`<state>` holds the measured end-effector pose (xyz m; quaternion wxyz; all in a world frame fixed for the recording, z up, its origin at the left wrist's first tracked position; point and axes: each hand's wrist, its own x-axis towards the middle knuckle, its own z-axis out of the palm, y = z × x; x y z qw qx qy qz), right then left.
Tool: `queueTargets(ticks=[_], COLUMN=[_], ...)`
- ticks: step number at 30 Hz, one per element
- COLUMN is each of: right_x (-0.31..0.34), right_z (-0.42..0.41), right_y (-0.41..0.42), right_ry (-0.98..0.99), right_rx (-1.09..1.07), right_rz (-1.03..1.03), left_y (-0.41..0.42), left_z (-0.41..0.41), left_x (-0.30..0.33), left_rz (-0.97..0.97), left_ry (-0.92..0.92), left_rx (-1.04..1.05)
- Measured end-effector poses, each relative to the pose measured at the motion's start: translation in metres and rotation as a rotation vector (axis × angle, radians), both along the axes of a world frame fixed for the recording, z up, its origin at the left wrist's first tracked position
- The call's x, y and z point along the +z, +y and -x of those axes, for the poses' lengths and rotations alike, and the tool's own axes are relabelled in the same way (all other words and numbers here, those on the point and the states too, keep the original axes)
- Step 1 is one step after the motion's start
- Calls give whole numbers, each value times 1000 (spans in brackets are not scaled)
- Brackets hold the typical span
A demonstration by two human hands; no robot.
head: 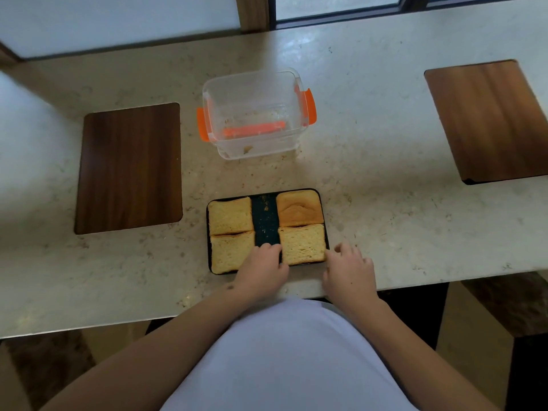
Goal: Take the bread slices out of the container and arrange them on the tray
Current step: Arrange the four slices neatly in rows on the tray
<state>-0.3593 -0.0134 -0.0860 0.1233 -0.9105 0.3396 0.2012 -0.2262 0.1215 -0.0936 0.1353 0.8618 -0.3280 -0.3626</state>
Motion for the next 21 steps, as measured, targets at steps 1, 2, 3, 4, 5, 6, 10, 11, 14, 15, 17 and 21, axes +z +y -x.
queueTargets(ticks=[1,2,3,4,5,6,10,11,14,15,17,21], right_x=[-1,-2,-3,-4,-5,-5,-8,-9,-12,-13,-15,-17], right_z=[4,7,10,14,17,20,29,30,30,29,29,29], right_y=[0,0,0,0,0,0,0,0,0,0,2,3], right_ry=[2,-8,-28,-55,-80,-100,-147,-156,-163,-155,-133,-91], right_rx=[16,29,35,32,26,26,31,20,5,7,14,49], right_rz=[-10,-33,-69,-112,-149,-175,-233,-250,-264,-262,-256,-240], left_y=[3,4,5,7,8,9,11,12,15,15,16,15], left_z=[2,2,3,2,1,0,-2,-2,-3,-3,-4,-6], left_x=[0,0,0,0,0,0,-6,-8,-13,-13,-13,-10], left_rz=[-8,-15,-21,-26,-27,-29,-55,-67,-140,-157,-168,-161], left_ry=[-85,-173,-270,-359,-420,-447,-381,-362,-301,-300,-309,-320], left_rx=[-86,-177,-274,-361,-424,-468,-586,-602,-614,-622,-635,-635])
